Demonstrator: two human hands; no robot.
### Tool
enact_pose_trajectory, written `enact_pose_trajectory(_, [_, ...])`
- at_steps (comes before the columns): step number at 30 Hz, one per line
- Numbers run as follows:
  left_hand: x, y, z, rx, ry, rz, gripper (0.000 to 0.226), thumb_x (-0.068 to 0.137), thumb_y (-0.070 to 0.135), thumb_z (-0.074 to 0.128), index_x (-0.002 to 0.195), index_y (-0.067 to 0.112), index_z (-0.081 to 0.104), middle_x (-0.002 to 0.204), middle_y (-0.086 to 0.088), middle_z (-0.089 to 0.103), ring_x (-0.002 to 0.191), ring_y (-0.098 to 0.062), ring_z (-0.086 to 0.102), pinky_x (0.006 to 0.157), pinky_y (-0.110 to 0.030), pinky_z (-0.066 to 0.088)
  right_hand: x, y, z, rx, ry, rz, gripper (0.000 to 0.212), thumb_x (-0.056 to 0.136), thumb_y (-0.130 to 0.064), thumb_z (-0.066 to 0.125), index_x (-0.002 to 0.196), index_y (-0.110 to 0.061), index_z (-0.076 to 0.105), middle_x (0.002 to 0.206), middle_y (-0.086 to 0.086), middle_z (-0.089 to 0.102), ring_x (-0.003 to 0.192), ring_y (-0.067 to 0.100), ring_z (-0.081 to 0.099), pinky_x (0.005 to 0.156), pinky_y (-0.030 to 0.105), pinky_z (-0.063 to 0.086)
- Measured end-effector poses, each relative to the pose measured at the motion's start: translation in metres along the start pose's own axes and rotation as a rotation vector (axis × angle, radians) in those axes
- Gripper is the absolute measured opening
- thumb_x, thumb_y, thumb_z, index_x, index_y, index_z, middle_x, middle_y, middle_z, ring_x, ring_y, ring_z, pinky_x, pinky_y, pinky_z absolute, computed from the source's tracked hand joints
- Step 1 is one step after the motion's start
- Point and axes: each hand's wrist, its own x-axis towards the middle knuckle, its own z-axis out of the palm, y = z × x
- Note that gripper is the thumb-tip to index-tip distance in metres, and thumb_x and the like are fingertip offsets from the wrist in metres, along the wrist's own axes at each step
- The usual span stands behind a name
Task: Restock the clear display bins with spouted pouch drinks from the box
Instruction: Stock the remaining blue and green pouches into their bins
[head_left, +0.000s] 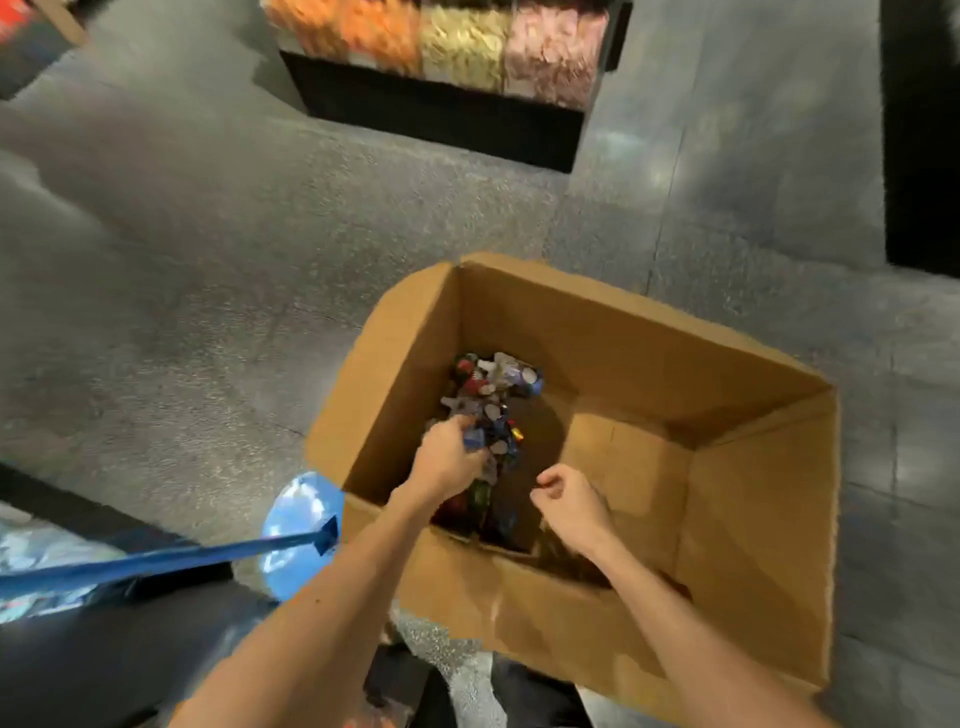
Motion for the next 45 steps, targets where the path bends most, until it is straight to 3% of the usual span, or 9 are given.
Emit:
enact_pose_trajectory(8, [0.112,-0.061,0.061,0.276,-0.594,-0.349,0.067,0.097,0.04,0.061,0.15,0.009,0.035,0.134,-0.016,0.054,0.102,-0.026,0.058,0.086,-0.031,0.044,0.128,0.036,0.058,0.028,-0.287,0.278,0.084,0.083,-0.028,0.079,0.15,-0.016,0.031,0.152,0.009,0.04,0.135,0.028,0.044,0.105,0.038,0.042])
enact_pose_trajectory(10, [0.126,-0.069,0.071,0.457,-0.493,-0.195,0.102,0.084,0.045,0.074,0.158,0.013,0.012,0.158,-0.017,0.025,0.143,-0.037,0.029,0.112,-0.043,0.03,0.141,0.043,0.081,-0.104,-0.431,0.315,0.095,0.083,-0.033,0.077,0.156,-0.015,0.019,0.161,0.008,0.026,0.146,0.029,0.028,0.116,0.046,0.031])
enact_pose_trajectory(14, [0.138,-0.087,0.085,0.629,-0.407,-0.029,0.13,0.065,0.061,0.083,0.157,0.022,-0.001,0.16,-0.015,0.01,0.146,-0.038,0.014,0.115,-0.054,0.027,0.147,0.049,0.125,-0.241,-0.551,0.313,0.061,0.095,-0.029,0.058,0.146,-0.001,0.038,0.157,0.018,0.031,0.144,0.036,0.029,0.117,0.051,0.029])
enact_pose_trajectory(19, [0.154,-0.086,0.089,0.701,-0.39,0.0,0.126,0.061,0.063,0.084,0.154,0.022,0.01,0.154,-0.014,0.015,0.141,-0.036,0.02,0.11,-0.051,0.03,0.163,0.046,0.144,-0.205,-0.504,0.305,0.122,0.064,-0.076,0.073,0.157,-0.036,0.006,0.165,0.005,0.013,0.149,0.039,0.016,0.117,0.061,0.021])
enact_pose_trajectory(25, [0.163,-0.092,0.084,0.521,-0.348,0.014,0.103,0.067,0.051,0.086,0.147,0.019,0.03,0.151,-0.019,0.021,0.135,-0.037,0.027,0.107,-0.048,0.035,0.164,0.039,0.117,-0.184,-0.63,0.366,0.056,0.102,-0.015,0.05,0.152,-0.008,0.027,0.15,0.009,0.036,0.14,0.032,0.036,0.114,0.034,0.033])
enact_pose_trajectory(28, [0.164,-0.098,0.082,0.47,-0.296,0.013,0.096,0.074,0.046,0.083,0.147,0.014,0.031,0.15,-0.022,0.03,0.131,-0.037,0.035,0.105,-0.046,0.038,0.167,0.049,0.111,-0.179,-0.615,0.389,0.007,0.097,0.0,0.046,0.096,-0.005,0.05,0.102,0.007,0.047,0.091,0.024,0.053,0.083,0.03,0.045])
enact_pose_trajectory(35, [0.161,-0.078,0.096,0.409,-0.307,-0.2,0.122,0.067,0.041,0.09,0.154,0.01,0.01,0.151,-0.024,0.028,0.136,-0.039,0.037,0.105,-0.05,0.042,0.16,0.085,0.055,0.059,-0.516,0.441,0.079,0.081,-0.033,0.076,0.146,-0.011,0.038,0.139,0.007,0.05,0.119,0.021,0.054,0.091,0.032,0.047])
enact_pose_trajectory(40, [0.155,-0.078,0.111,0.372,-0.207,-0.327,0.119,0.06,0.041,0.093,0.15,0.009,0.022,0.148,-0.018,0.033,0.133,-0.035,0.041,0.1,-0.047,0.046,0.158,0.133,0.011,0.319,-0.349,0.577,0.042,0.082,-0.032,0.079,0.117,-0.014,0.064,0.093,-0.001,0.073,0.067,0.007,0.066,0.048,0.016,0.042])
enact_pose_trajectory(45, [0.155,-0.088,0.113,0.341,-0.253,-0.477,0.132,0.061,0.055,0.089,0.156,0.007,0.011,0.157,-0.019,0.022,0.143,-0.037,0.028,0.113,-0.048,0.035,0.153,0.146,-0.008,0.506,-0.29,0.652,0.044,0.081,-0.033,0.08,0.118,-0.017,0.06,0.099,0.003,0.077,0.09,0.016,0.073,0.074,0.031,0.056])
